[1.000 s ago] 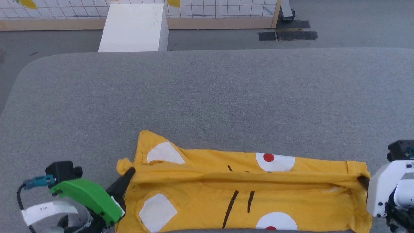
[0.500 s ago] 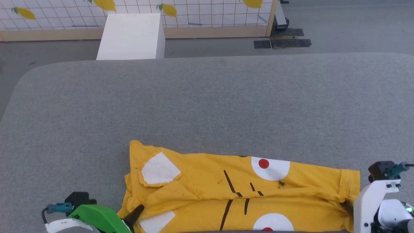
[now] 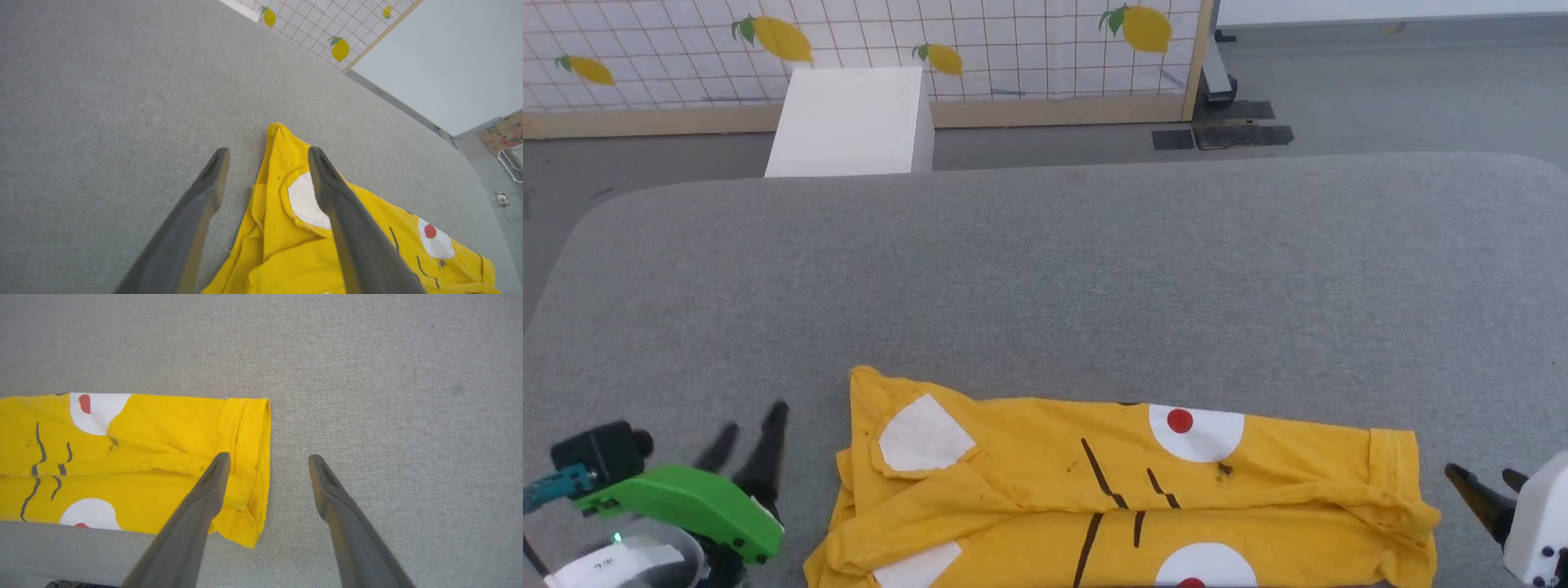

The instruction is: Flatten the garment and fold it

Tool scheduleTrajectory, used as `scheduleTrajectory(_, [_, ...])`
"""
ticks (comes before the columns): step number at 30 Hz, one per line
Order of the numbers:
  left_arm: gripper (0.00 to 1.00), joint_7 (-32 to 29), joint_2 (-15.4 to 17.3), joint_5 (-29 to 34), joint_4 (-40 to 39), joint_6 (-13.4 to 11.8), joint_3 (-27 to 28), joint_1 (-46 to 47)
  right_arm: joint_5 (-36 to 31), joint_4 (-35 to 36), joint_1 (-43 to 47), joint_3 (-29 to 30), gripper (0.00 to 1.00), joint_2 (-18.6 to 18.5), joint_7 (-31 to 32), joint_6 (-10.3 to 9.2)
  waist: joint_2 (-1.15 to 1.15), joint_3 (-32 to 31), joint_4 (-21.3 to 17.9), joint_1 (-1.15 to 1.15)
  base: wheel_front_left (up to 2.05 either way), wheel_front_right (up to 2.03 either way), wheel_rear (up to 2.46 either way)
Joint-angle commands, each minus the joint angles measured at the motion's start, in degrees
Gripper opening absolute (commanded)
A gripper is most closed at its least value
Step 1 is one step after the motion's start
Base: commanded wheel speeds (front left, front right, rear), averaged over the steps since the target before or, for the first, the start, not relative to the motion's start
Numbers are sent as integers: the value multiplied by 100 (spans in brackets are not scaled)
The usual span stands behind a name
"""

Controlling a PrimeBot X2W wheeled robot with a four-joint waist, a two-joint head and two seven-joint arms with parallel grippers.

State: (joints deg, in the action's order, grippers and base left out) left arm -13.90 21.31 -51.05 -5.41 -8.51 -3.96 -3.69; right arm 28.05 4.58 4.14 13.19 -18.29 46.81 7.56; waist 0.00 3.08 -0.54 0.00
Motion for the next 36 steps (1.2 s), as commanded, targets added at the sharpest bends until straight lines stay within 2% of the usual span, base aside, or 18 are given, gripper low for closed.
scheduleTrajectory(1, [100, 406, 106, 377, -51, 112, 5, 180, 58, -37, -162, 21, 100, 49, -45, -8, 0, 52, 20, 0, 0, 0, 0])
scheduleTrajectory(7, [100, 2417, -24, 1616, 45, 434, -166, 576, 50, -585, -375, -440, 100, -275, 23, -8, 0, 270, 142, 0, 0, 0, 0])
scheduleTrajectory(10, [100, 2797, -108, 2212, 112, 471, -333, 768, 63, -858, -490, -587, 100, -358, 11, -8, 0, 374, 215, 0, 0, 0, 0])
scheduleTrajectory(15, [100, 2885, -492, 2814, 94, 471, -307, 901, -25, -1265, -583, -886, 100, -456, 118, -8, 0, 491, 310, 0, 0, 0, 0])
scheduleTrajectory(18, [100, 2888, -723, 2992, 44, 557, -179, 825, 86, -1365, -617, -1050, 100, -356, 177, -8, 0, 541, 330, 0, 0, 0, 0])
scheduleTrajectory(22, [100, 2889, -1024, 3021, 79, 732, 47, 728, 183, -1424, -681, -1316, 100, -217, 89, -8, 0, 574, 346, 0, 0, 0, 0])
scheduleTrajectory(23, [100, 2889, -1217, 3028, 86, 854, 278, 675, 248, -1470, -732, -1520, 100, -180, 18, -8, 0, 581, 339, 0, 0, 0, 0])
scheduleTrajectory(29, [100, 2889, -1463, 3119, 172, 1112, 494, 588, 280, -1681, -799, -1723, 100, -263, -50, -8, 0, 575, 326, 0, 0, 0, 0])
scheduleTrajectory(30, [100, 2889, -1487, 3140, 183, 1136, 514, 586, 272, -1725, -814, -1736, 87, -275, -36, -8, 0, 575, 321, 0, 0, 0, 0])
scheduleTrajectory(31, [100, 2890, -1517, 3159, 202, 1164, 534, 580, 261, -1772, -835, -1746, 10, -285, -28, -8, 0, 573, 314, 0, 0, 0, 0])
scheduleTrajectory(32, [100, 2890, -1538, 3179, 210, 1182, 552, 578, 250, -1807, -856, -1740, 0, -295, -26, -8, 0, 573, 309, 0, 0, 0, 0])
scheduleTrajectory(36, [100, 2890, -1614, 3258, 271, 1260, 600, 580, 169, -1944, -1010, -1556, 0, -321, 11, -8, 0, 585, 284, 0, 0, 0, 0])
